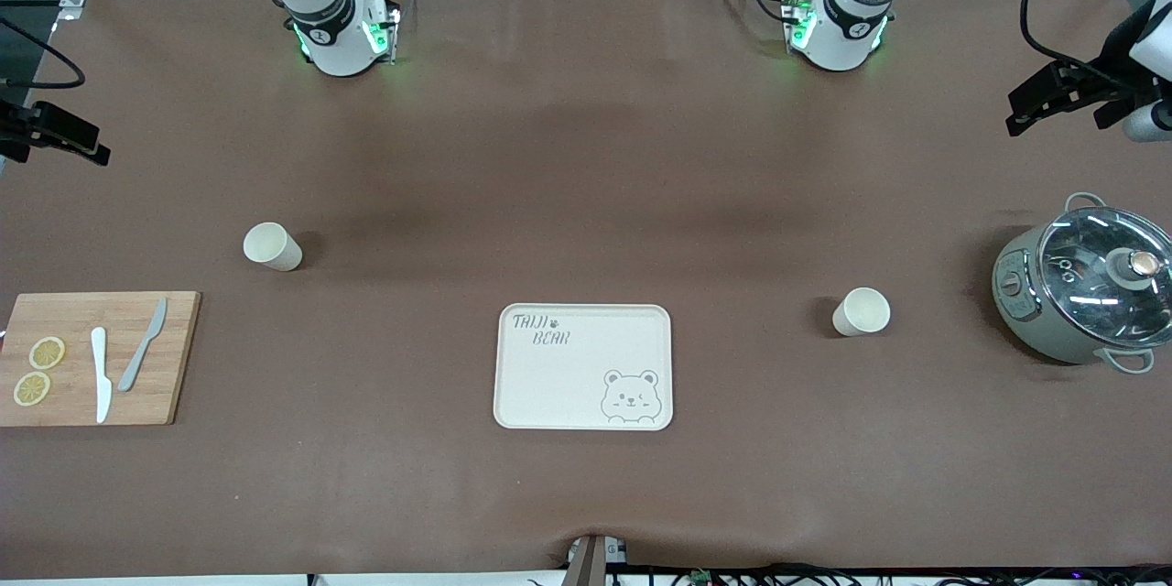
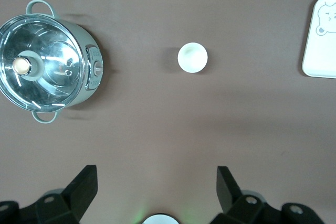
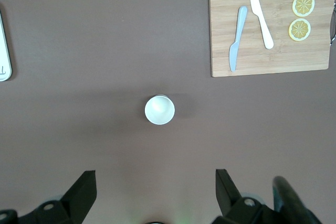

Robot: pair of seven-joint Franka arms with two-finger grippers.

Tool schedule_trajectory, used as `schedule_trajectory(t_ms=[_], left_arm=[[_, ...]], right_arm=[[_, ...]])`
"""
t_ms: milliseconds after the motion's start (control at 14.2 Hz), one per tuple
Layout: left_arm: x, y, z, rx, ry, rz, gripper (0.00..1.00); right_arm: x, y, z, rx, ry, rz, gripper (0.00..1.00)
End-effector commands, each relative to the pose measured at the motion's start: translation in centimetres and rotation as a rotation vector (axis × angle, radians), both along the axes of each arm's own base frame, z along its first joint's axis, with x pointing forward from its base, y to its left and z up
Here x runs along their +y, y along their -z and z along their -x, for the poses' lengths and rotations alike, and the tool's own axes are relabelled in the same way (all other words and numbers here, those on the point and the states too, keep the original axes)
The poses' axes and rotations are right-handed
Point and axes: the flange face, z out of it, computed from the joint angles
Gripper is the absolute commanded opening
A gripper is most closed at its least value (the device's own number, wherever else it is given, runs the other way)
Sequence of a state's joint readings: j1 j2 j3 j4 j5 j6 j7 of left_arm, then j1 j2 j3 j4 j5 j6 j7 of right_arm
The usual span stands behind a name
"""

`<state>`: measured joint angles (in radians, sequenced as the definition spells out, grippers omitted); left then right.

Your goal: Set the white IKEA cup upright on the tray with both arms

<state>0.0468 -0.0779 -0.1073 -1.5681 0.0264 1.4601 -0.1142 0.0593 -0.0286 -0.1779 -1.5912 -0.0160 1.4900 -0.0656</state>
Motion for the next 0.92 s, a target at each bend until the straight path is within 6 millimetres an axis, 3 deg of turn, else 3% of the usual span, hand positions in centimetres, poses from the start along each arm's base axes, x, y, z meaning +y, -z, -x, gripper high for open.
schedule_trajectory(t_ms=[0, 634, 845], left_arm=[[0.1, -0.5, 0.0, 0.003, 0.003, -0.013, 1.0], [0.7, 0.5, -1.3, 0.015, -0.011, -0.016, 1.0], [1.6, 2.4, -2.3, 0.043, -0.03, -0.007, 1.0]], right_arm=[[-0.2, -0.1, 0.0, 0.006, 0.018, 0.005, 1.0], [-0.2, -0.3, 0.0, 0.003, 0.019, 0.006, 1.0], [-0.2, -0.3, -0.1, 0.002, 0.019, 0.006, 1.0]])
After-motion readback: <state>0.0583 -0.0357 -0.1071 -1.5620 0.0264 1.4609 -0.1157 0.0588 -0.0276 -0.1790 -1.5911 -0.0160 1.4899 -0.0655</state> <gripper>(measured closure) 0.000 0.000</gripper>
